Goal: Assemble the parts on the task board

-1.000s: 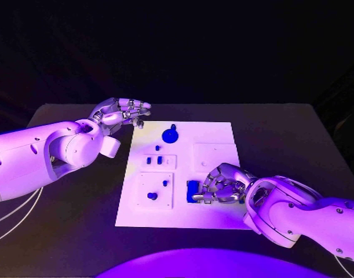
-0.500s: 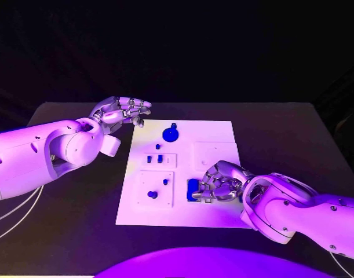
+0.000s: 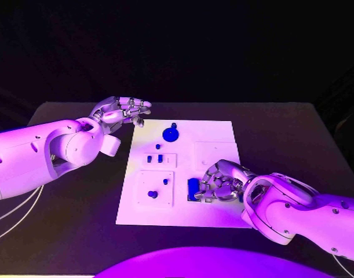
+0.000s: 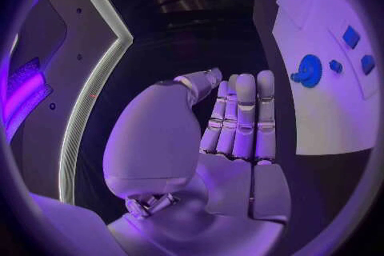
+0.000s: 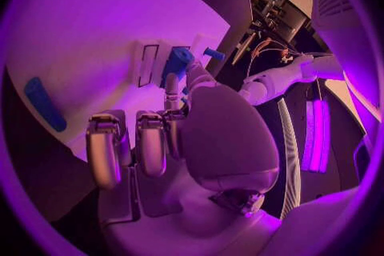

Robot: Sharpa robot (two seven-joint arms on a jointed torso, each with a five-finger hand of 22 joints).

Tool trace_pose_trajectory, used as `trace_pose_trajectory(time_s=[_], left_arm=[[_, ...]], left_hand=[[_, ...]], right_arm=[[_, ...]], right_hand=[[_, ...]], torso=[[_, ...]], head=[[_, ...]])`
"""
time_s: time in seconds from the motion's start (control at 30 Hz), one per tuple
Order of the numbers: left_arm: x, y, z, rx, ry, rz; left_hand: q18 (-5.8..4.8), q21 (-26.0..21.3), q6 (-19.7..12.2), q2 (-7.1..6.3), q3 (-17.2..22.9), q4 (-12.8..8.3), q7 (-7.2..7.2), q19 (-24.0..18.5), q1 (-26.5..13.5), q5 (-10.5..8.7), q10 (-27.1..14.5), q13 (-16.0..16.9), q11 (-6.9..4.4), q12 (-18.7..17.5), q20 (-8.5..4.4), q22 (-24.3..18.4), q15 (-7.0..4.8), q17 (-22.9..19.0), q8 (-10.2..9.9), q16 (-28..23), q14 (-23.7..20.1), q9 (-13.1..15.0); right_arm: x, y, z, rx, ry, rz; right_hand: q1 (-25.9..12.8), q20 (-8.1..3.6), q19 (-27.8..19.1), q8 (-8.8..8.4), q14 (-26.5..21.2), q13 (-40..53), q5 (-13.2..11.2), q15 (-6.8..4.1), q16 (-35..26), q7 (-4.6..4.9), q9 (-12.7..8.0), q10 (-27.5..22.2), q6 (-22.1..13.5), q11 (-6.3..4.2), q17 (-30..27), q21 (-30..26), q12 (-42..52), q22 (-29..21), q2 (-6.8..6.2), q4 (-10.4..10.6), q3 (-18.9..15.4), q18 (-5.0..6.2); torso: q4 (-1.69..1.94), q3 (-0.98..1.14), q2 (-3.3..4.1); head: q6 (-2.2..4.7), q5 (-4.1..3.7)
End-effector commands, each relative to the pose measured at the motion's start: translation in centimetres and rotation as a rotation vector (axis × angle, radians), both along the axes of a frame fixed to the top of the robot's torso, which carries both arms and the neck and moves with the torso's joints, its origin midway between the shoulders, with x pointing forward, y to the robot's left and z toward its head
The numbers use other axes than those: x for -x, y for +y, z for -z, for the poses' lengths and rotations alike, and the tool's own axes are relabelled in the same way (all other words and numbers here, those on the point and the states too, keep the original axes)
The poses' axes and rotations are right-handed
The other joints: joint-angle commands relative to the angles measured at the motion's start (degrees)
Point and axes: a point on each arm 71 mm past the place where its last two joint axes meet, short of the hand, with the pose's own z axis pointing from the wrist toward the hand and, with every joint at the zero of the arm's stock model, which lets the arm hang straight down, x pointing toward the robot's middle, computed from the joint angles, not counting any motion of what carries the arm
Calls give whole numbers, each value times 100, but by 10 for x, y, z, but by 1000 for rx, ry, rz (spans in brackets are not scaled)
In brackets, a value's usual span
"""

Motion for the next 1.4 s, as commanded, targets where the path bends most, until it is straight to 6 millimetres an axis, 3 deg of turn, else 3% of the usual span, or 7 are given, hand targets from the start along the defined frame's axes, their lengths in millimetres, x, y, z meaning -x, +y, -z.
trace_pose_trajectory(time_s=[0.03, 0.37, 0.87, 0.93, 1.1, 1.3, 1.4], left_arm=[[0, -1, -1, 16, 1, 13], [0, -3, 0, 18, 3, 17], [0, -2, 0, 16, 4, 14], [0, -2, 0, 17, 3, 14], [0, -3, 0, 20, -1, 16], [0, -5, -1, 27, -6, 17], [0, -5, -1, 28, -8, 18]], left_hand=[[36, -24, -25, 53, 16, 22, -4, 46, 6, 26, -48, 9, -3, 20, 13, -9, 31, -5, 10, -32, -25, -1], [36, -24, -25, 53, 16, 22, -4, 46, 6, 26, -48, 9, -3, 20, 13, -9, 31, -5, 10, -32, -25, -1], [36, -24, -25, 53, 16, 22, -4, 46, 6, 26, -48, 9, -3, 20, 13, -9, 31, -5, 10, -32, -25, -1], [36, -24, -25, 53, 16, 22, -4, 46, 6, 26, -48, 9, -3, 20, 13, -9, 31, -5, 10, -32, -25, -1], [35, -35, -31, 46, 8, 33, -1, 51, -8, 21, -59, 8, 1, 31, 13, -16, 33, -5, 11, -32, -27, 0], [33, -54, -39, 22, -20, 65, -1, 52, -53, 16, -70, 6, 4, 42, 19, -28, 39, -4, 12, -30, -29, 0], [33, -70, -44, 6, -44, 90, -2, 54, -85, 8, -73, 6, 5, 51, 23, -39, 42, -3, 14, -27, -27, 1]], right_arm=[[-1, -4, 0, 24, -16, 11], [1, -1, 1, -4, 17, 4], [-1, -7, -1, -22, -11, 36], [-3, -15, -4, -44, -35, 61], [-10, -38, -14, -73, -69, 110], [-14, -77, -22, -6, -84, 145], [-12, -93, -21, 50, -94, 145]], right_hand=[[-38, -21, 599, -19, 570, 1229, 33, -41, 30, -17, -5, 378, 30, -42, 1325, 26, 37, 1509, -50, 51, -1, -82], [-117, -19, 599, -33, 568, 1214, 30, -32, 24, 5, -28, 366, 40, -25, 1314, 26, 5, 1509, -163, 108, -4, -82], [-204, -9, 599, -77, 567, 1202, 34, -16, 23, 34, -59, 354, -11, -4, 1311, 26, -23, 1509, -201, 115, 8, -82], [-262, 27, 599, -226, 564, 1214, 34, 39, 17, 123, -134, 359, -183, 68, 1298, 26, -8, 1509, -251, 110, 47, -82], [-318, 83, 599, -347, 550, 1152, 34, 106, -12, 208, -189, 294, -315, 146, 1235, 26, -137, 1509, -342, 109, 55, -82], [-335, 102, 599, -391, 548, 1129, 35, 126, -17, 232, -208, 269, -354, 168, 1227, 26, -185, 1509, -347, 112, 65, -82], [-335, 103, 599, -394, 550, 1125, 35, 127, -13, 233, -209, 266, -356, 169, 1236, 26, -194, 1509, -346, 111, 66, -82]], torso=[[-3, 5, 4], [1, 0, 2], [-5, -2, -1], [-10, -4, -5], [-7, -4, -5], [-10, -3, -2], [-33, 3, -3]], head=[[-6, 10], [-4, 8], [0, -1], [4, -4], [39, -58], [56, -150], [75, -163]])
